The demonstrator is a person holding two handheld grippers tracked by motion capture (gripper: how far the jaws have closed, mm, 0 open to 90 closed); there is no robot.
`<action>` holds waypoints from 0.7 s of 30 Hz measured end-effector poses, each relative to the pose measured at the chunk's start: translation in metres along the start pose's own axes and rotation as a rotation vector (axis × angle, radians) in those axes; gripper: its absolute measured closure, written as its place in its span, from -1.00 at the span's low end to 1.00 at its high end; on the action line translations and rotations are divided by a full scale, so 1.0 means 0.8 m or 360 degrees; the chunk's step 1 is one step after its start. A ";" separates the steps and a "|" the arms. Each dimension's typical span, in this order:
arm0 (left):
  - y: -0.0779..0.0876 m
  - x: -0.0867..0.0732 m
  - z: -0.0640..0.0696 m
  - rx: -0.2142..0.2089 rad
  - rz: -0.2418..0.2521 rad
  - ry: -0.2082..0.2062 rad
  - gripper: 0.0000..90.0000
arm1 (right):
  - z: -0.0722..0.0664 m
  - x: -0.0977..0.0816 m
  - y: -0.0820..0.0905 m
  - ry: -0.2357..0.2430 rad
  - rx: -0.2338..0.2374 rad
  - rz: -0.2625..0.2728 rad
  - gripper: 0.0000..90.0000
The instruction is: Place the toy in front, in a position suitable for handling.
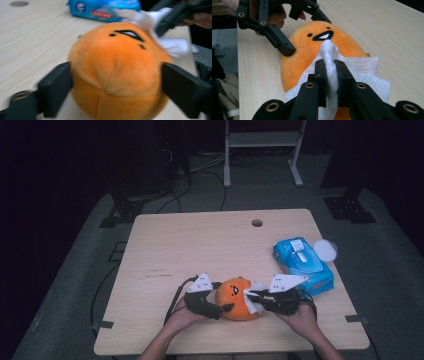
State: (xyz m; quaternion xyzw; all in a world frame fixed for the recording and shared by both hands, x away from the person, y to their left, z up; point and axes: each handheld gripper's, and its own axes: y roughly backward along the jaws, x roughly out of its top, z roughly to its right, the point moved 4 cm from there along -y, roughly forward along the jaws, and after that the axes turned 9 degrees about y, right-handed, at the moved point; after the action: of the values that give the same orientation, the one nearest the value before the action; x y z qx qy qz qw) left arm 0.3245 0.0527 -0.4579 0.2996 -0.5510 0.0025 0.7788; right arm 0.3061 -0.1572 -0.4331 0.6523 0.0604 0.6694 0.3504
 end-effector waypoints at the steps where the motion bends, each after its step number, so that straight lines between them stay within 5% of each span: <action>1: -0.002 0.003 0.005 -0.0011 0.0018 -0.0036 -0.55 | -0.003 0.003 -0.001 -0.0001 0.0004 0.0008 0.80; 3: -0.006 0.007 0.018 0.0022 -0.0008 -0.0233 -0.48 | -0.019 0.018 -0.008 0.0072 0.0047 0.0035 0.80; 7: -0.005 0.004 0.022 0.0023 -0.0009 -0.0311 -0.44 | -0.027 0.027 -0.010 0.0094 0.0090 0.0064 0.80; 10: -0.004 0.001 0.018 0.0014 -0.0027 -0.0302 -0.43 | -0.016 0.021 -0.006 0.0073 0.0061 0.0069 0.81; 12: -0.003 0.002 0.011 0.0066 -0.0034 -0.0191 -0.64 | -0.004 0.011 0.000 0.0049 0.0003 0.0039 0.80; 13: -0.003 0.002 0.011 0.0066 -0.0034 -0.0191 -0.76 | -0.004 0.011 0.000 0.0049 0.0003 0.0039 0.80; 15: -0.003 0.004 0.002 0.0070 -0.0016 0.0000 -0.80 | 0.005 -0.001 0.004 0.0015 -0.0032 0.0009 0.80; 17: -0.006 0.004 0.001 0.0047 -0.0029 0.0053 -0.72 | 0.004 0.000 0.004 0.0001 -0.0027 0.0012 0.80; 19: -0.008 0.005 0.003 0.0030 -0.0018 0.0045 -0.68 | 0.002 0.003 0.003 0.0003 -0.0014 0.0021 0.80; 21: -0.008 0.006 0.009 0.0045 -0.0034 -0.0068 -0.53 | -0.010 0.014 -0.005 0.0052 0.0022 0.0020 0.80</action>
State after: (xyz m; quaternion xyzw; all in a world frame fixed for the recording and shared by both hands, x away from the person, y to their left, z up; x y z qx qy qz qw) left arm 0.3223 0.0422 -0.4554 0.3165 -0.5643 -0.0046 0.7625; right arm 0.3017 -0.1453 -0.4268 0.6441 0.0666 0.6816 0.3407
